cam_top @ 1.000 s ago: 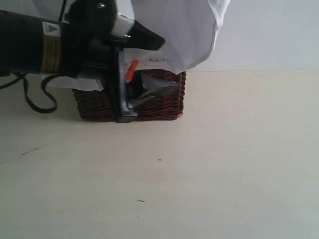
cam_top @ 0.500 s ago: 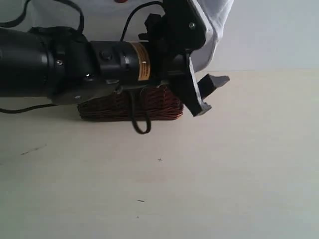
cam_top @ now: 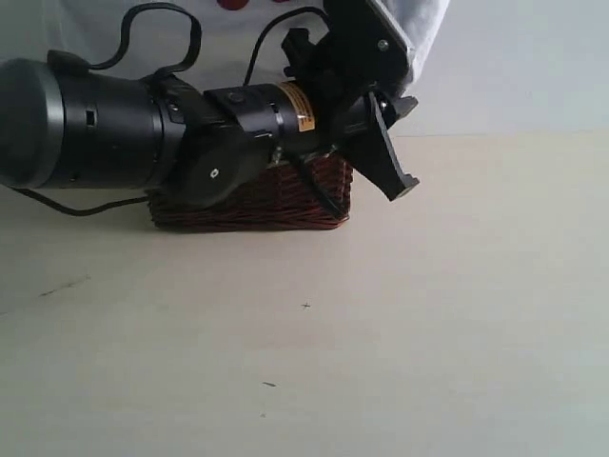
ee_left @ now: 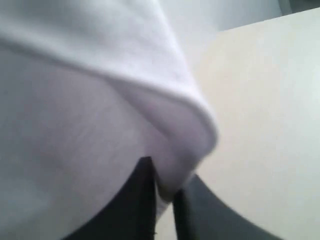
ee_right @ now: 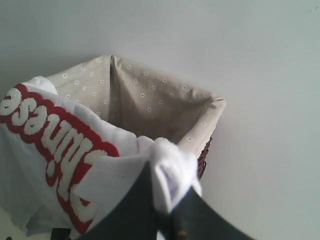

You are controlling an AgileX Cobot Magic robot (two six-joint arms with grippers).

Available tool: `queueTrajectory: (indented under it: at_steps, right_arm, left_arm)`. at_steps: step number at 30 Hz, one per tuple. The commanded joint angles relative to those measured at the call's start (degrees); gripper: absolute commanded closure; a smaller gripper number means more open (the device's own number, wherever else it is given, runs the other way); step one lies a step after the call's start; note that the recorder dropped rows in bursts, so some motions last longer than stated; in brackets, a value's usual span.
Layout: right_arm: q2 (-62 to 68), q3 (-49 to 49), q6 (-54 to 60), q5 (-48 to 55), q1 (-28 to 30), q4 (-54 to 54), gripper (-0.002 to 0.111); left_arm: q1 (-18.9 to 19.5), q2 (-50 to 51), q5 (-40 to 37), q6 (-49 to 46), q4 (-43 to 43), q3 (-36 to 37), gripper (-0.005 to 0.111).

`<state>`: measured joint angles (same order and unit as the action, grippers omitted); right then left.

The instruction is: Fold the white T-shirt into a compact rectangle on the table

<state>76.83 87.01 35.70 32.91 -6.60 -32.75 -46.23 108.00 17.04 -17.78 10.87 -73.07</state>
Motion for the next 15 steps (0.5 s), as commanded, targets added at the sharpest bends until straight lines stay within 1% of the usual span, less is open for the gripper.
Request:
queueTrajectory:
  at_steps: [1, 3, 6, 8, 13, 15]
  right_arm:
    - [-0.70, 0.74, -0.24, -0.23, -0.10, 0.39, 0.108]
    - [-0.83, 0.74, -0.24, -0.46, -0.10, 0.39, 0.108]
    - [-1.58, 0.74, 0.15, -2.33, -0.10, 0.39, 0.108]
    - [-2.33, 0.74, 0.17, -3.10, -0.10, 1.34, 0.104]
    - [-4.50, 0.74, -0.88, -3.89, -0.10, 3.21, 0.086]
    - [-5.43, 0.74, -1.53, -4.33, -0.10, 3.21, 0.076]
  left_arm:
    - [-0.16, -1.41, -1.36, -1.91, -1.05, -0.35, 0.107]
    - [-0.16, -3.04, -4.24, -1.91, -1.05, -0.35, 0.107]
    - [-0.16, -7.10, -10.64, -3.54, -1.05, -0.35, 0.107]
    - [-0.05, -10.33, -13.21, -5.78, -1.05, -0.35, 0.107]
    - [0.70, -19.88, -13.08, -11.77, -1.05, -0.49, 0.107]
    - [1.16, -23.63, -13.98, -13.79, -1.05, -1.29, 0.107]
